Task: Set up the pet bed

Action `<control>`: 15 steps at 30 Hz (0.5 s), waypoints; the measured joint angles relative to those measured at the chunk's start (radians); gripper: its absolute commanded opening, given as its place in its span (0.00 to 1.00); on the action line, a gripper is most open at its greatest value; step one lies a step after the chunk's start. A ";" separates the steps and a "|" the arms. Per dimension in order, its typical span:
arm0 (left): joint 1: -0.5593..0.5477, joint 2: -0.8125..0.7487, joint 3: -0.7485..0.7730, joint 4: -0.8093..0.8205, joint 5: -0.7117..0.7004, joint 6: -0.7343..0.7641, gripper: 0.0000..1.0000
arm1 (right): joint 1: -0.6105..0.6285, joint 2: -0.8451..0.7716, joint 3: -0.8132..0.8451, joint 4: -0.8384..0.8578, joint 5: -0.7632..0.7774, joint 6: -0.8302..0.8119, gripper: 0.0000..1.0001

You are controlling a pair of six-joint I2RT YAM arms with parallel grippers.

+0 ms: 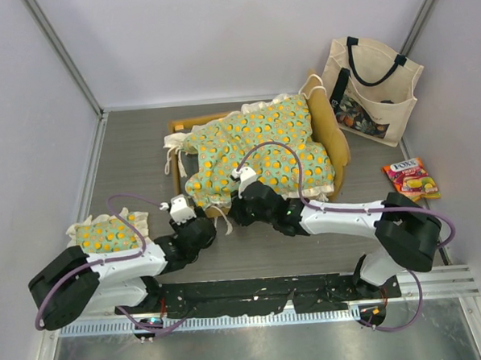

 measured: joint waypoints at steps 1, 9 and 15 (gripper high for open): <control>-0.002 0.016 0.000 0.020 -0.015 -0.003 0.47 | 0.000 -0.010 -0.003 0.001 -0.001 0.000 0.21; -0.037 0.179 0.020 0.165 -0.085 -0.030 0.00 | 0.000 -0.100 -0.085 0.037 -0.032 0.055 0.42; -0.120 0.134 0.027 0.112 -0.067 -0.040 0.00 | 0.007 -0.150 -0.172 0.064 -0.080 0.132 0.59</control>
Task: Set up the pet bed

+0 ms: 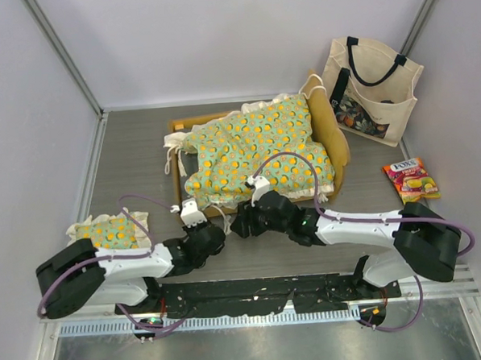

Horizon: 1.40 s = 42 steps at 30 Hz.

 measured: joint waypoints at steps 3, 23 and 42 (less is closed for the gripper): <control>-0.025 -0.116 -0.010 -0.050 0.022 -0.014 0.00 | 0.014 0.003 -0.009 0.020 -0.003 0.028 0.62; -0.034 -0.718 -0.094 -0.585 0.101 -0.145 0.00 | 0.050 0.299 0.021 0.314 0.080 0.093 0.57; -0.034 -0.719 -0.093 -0.606 0.101 -0.108 0.00 | 0.150 0.406 0.013 0.486 0.241 0.149 0.02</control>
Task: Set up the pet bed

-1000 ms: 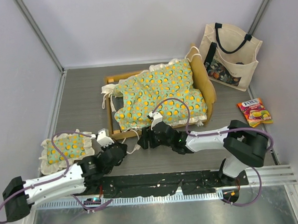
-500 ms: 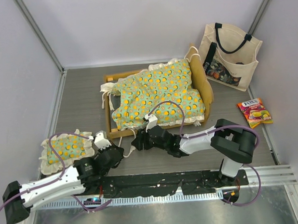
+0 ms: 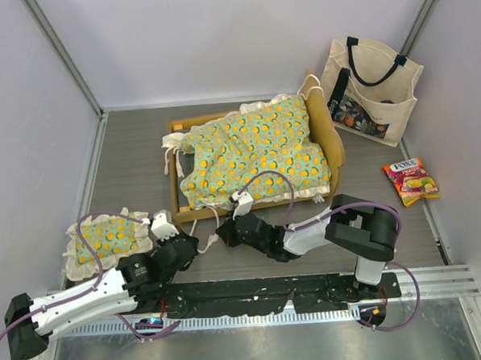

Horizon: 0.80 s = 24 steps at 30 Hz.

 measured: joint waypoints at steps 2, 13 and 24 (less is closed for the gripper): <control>0.000 -0.016 0.000 -0.016 -0.005 0.002 0.00 | 0.028 -0.016 -0.004 -0.010 0.016 -0.010 0.01; 0.000 -0.058 0.017 -0.100 -0.029 0.003 0.00 | 0.227 -0.201 -0.008 -0.153 0.025 -0.031 0.01; -0.001 -0.042 0.120 -0.195 0.011 0.018 0.03 | 0.222 -0.126 0.006 -0.280 0.030 -0.010 0.01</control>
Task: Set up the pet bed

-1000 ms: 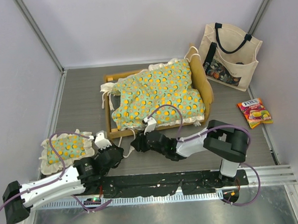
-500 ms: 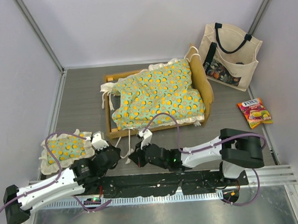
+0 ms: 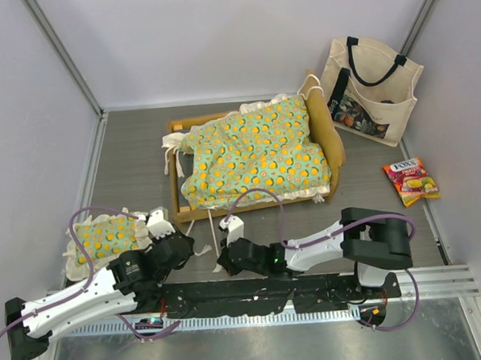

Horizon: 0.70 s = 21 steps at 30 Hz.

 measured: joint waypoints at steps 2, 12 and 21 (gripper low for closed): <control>0.000 0.000 0.000 -0.011 0.015 -0.001 0.04 | 0.000 0.042 0.012 -0.008 0.001 0.005 0.01; 0.000 -0.038 0.000 -0.030 0.049 -0.002 0.09 | 0.000 0.108 0.048 0.034 -0.016 0.017 0.45; 0.000 -0.099 0.007 -0.089 0.022 -0.004 0.11 | 0.000 -0.050 -0.039 0.016 -0.018 -0.010 0.54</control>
